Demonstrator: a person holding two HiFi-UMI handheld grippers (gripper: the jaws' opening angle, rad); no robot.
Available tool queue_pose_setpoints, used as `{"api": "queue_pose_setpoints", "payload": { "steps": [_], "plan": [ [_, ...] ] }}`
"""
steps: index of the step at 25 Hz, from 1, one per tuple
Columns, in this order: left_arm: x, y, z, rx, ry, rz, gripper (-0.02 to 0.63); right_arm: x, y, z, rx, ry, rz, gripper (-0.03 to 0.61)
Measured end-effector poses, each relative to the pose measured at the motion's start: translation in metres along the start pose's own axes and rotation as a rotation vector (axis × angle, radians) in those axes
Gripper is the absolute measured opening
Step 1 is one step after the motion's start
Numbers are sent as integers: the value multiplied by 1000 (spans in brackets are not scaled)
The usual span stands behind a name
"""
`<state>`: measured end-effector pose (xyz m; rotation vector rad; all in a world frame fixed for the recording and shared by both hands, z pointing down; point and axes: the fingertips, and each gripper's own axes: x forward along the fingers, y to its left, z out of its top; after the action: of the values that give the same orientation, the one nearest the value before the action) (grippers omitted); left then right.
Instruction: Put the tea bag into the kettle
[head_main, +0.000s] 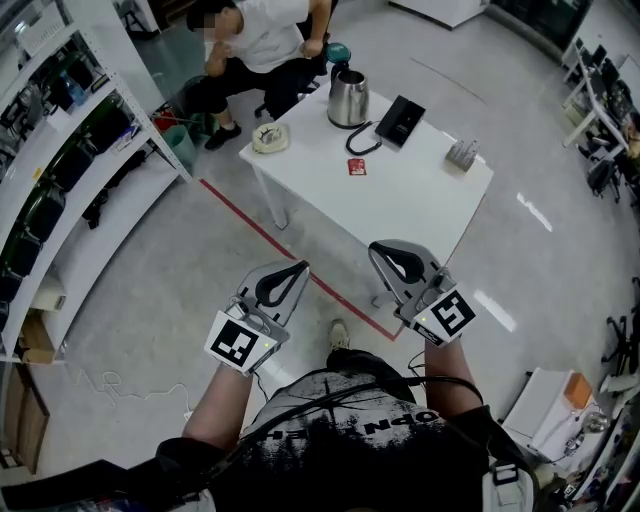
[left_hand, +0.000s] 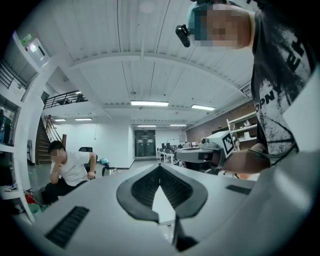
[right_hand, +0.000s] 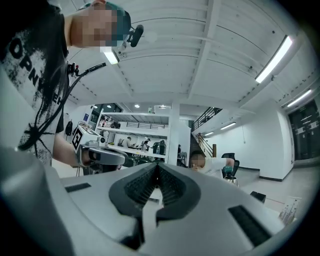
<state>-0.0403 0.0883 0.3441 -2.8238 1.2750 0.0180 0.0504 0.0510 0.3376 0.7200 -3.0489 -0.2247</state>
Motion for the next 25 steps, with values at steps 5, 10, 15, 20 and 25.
{"api": "queue_pose_setpoints", "payload": {
  "steps": [5, 10, 15, 20, 25],
  "plan": [
    [38, 21, -2, 2, 16, 13, 11, 15, -39, -5, 16, -18, 24, 11],
    [70, 39, -10, 11, 51, 35, 11, 21, -72, -18, 17, -9, 37, 11],
    [95, 56, -12, 34, 53, 49, 11, 30, -102, -21, 17, -16, 48, 11],
    [119, 67, -6, 28, 37, 49, 11, 40, -125, -27, 23, -26, 56, 11],
    [130, 81, -13, 51, 44, 67, 11, 48, -142, -29, 17, -38, 64, 11]
  ]
}}
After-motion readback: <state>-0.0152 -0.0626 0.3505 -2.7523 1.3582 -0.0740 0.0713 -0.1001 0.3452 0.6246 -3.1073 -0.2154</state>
